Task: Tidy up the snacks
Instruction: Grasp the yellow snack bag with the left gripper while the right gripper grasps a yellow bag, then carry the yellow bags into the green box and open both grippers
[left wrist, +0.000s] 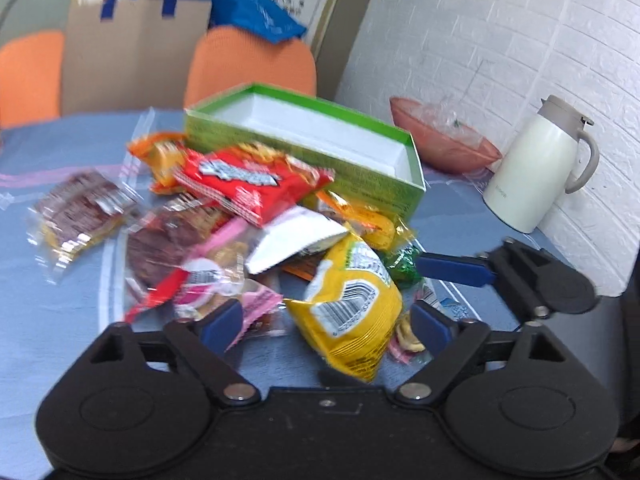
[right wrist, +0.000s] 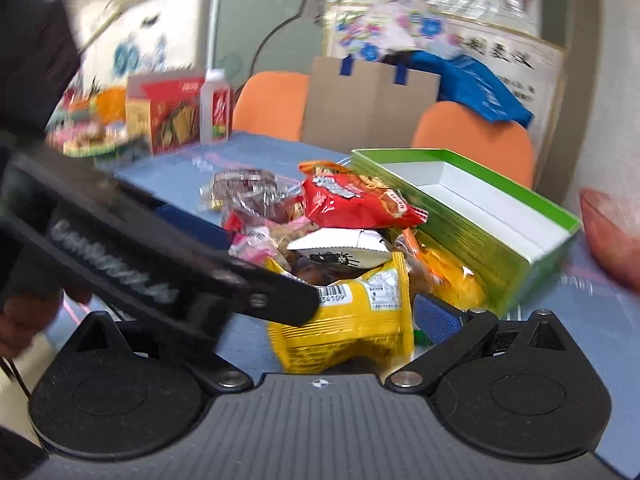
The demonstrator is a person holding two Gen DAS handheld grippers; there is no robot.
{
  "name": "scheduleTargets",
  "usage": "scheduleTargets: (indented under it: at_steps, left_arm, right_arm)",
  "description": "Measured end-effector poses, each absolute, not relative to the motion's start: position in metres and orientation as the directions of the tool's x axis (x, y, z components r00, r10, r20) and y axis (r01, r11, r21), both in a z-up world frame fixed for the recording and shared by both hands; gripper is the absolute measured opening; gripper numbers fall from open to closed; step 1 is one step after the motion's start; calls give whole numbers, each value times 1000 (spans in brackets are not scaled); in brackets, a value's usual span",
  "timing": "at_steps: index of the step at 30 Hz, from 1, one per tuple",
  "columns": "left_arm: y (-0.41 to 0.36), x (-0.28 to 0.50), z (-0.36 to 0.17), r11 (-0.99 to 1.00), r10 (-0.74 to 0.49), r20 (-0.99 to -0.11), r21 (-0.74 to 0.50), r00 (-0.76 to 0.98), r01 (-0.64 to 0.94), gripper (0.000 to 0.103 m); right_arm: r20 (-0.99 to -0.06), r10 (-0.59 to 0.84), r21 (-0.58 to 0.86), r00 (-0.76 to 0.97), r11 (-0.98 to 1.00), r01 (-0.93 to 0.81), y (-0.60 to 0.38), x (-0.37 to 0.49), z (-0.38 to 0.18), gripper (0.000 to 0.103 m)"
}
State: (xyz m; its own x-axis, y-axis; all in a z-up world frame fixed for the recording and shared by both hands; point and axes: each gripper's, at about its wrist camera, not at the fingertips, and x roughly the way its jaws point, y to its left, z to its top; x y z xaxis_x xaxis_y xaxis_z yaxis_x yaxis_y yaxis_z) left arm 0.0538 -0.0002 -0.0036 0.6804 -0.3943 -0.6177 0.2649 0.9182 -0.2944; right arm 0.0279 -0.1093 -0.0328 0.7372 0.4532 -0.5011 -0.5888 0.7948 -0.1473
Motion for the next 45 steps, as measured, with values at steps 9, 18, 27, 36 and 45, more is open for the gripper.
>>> scheduleTargets:
  at_steps: [9,18,27,36,45]
  left_arm:
    - [-9,73,-23,894,-448,-623,-334,641,300,86]
    - [-2,71,-21,875,-478,-614,-390,628,285,68]
    - [-18,60,53,856,-518,-461,-286,721,432,65]
    - [-49,140,75,835,-550,-382,-224,742,503,67]
    - [-67,210,43,826,-563,-450,-274,694,492,69]
  right_arm:
    - [-588,395,-148,706,806,-574,-106,56,-61,103]
    - [-544,382,-190,747,811,-553,-106,39,-53,103]
    - [-367,397,-218,841,842,-493,-130,33,8,99]
    - [-245,342,-250,907,882,-400,-159,106,33,99]
    - [-327,340,-126,882,909,-397,-186,166,10,99]
